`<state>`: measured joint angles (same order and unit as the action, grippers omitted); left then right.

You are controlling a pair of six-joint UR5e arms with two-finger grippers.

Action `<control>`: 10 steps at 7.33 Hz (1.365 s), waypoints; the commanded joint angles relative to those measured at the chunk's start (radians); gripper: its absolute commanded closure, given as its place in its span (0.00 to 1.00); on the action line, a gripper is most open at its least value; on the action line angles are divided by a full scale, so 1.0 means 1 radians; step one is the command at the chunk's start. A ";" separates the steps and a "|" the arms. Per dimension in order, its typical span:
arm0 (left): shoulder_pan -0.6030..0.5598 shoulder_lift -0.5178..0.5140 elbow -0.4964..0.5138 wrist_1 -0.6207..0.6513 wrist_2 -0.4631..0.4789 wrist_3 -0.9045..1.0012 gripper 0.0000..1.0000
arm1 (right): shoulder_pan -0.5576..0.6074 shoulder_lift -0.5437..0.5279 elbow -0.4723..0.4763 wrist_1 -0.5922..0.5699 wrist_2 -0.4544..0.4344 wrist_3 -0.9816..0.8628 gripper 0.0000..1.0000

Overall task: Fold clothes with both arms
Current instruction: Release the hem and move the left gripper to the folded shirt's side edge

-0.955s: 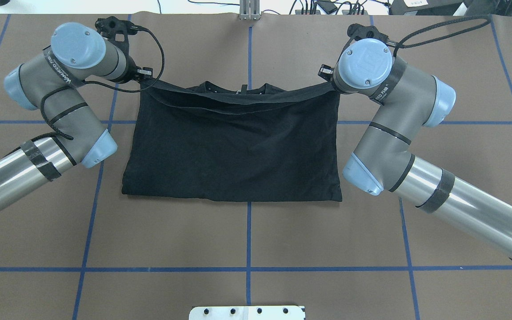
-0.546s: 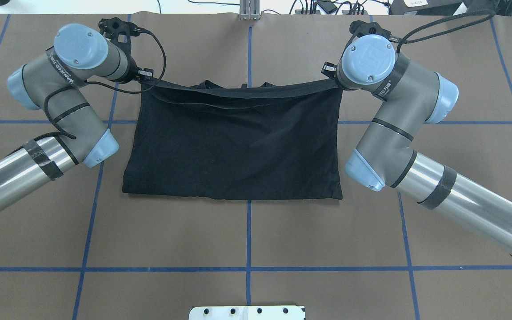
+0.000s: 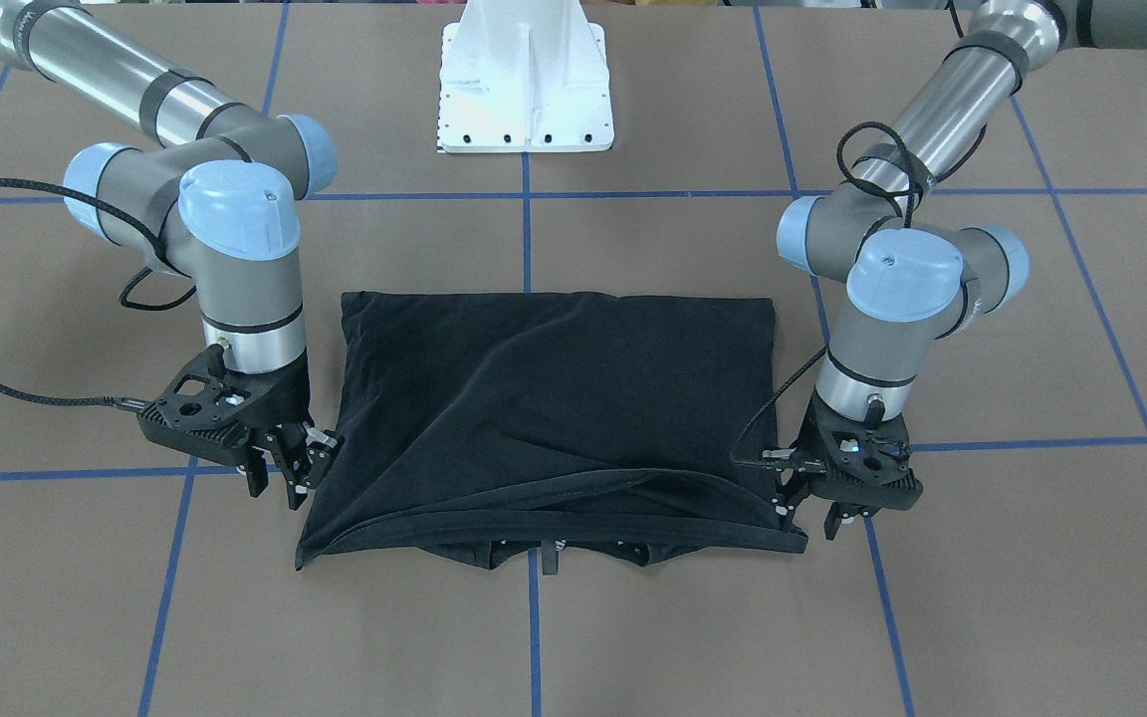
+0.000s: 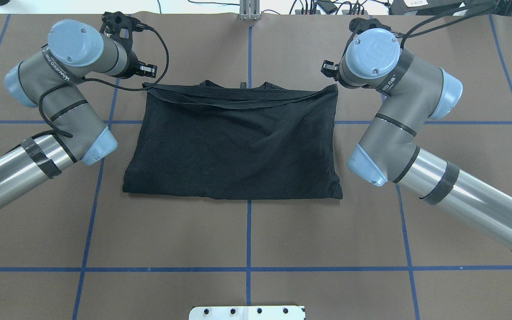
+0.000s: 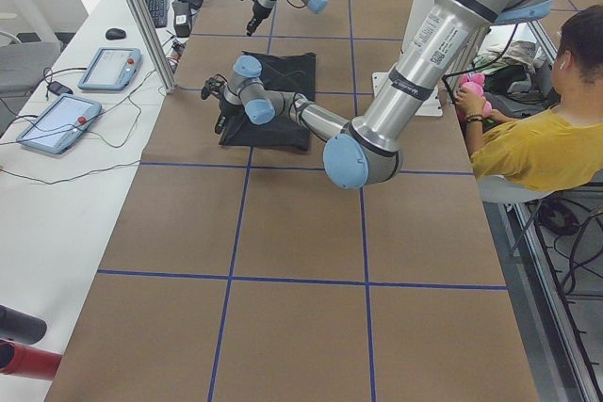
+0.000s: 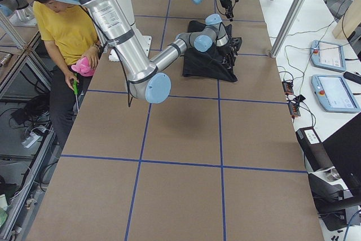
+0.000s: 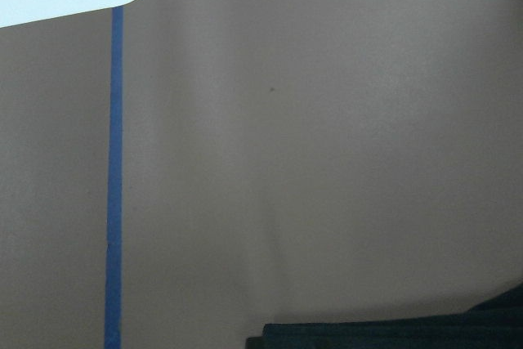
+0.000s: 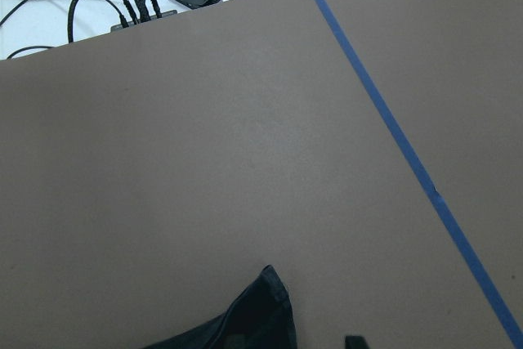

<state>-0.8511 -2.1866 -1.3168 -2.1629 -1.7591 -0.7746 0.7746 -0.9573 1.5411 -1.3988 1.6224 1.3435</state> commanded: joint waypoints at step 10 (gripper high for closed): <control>0.308 0.515 -0.441 -0.226 -0.013 -0.239 0.07 | 0.014 -0.097 0.151 0.003 0.113 -0.112 0.00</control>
<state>-0.5941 -1.6796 -1.7642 -2.3730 -1.8203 -0.9646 0.7890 -1.0533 1.6905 -1.3959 1.7362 1.2318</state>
